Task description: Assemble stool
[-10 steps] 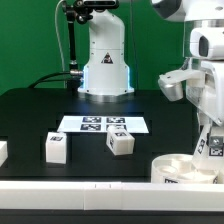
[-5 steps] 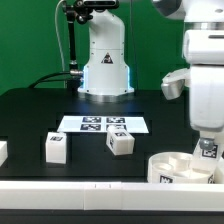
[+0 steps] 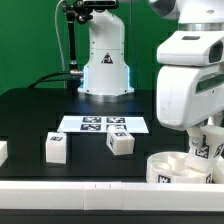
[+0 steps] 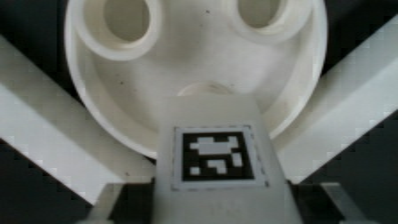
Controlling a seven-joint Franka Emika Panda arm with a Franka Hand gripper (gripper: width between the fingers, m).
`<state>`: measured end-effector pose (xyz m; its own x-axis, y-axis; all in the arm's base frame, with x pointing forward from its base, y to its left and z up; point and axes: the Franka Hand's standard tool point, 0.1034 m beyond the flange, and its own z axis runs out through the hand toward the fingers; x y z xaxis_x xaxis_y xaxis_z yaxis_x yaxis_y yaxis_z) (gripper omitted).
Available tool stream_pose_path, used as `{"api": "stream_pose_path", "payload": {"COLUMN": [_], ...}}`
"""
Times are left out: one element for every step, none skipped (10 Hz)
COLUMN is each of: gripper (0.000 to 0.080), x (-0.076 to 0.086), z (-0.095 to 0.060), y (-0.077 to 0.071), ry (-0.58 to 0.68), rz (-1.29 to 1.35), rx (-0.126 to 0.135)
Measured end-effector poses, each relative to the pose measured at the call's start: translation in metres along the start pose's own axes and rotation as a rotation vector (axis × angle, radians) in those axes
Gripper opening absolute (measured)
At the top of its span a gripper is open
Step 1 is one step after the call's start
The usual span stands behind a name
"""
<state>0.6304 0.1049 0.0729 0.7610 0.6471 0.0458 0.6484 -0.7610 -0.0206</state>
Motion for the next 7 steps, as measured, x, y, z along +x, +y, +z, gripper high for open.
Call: {"api": "stream_pose_path", "payload": {"gripper": [0.0338,0.0338,0.0338,0.0338,0.0338,0.0338,0.0338], "x": [0.0002,0.0003,0.0002,-0.0001,-0.0011,-0.0006,-0.0006], "z": [0.0000,0.0001,0.0006,0.0012,0.0013,0.0013,0.0012], "y": [-0.0003,-0.0006,-0.0006,0.0000,-0.0001,-0.0018,-0.0033], "ry": [0.000,0.000,0.007,0.035,0.061,0.097,0.121], "rz": [0.069,0.149,0.242,0.361,0.454,0.594,0.681], "rx": [0.001,0.001,0.004,0.011,0.014,0.016,0.015]}}
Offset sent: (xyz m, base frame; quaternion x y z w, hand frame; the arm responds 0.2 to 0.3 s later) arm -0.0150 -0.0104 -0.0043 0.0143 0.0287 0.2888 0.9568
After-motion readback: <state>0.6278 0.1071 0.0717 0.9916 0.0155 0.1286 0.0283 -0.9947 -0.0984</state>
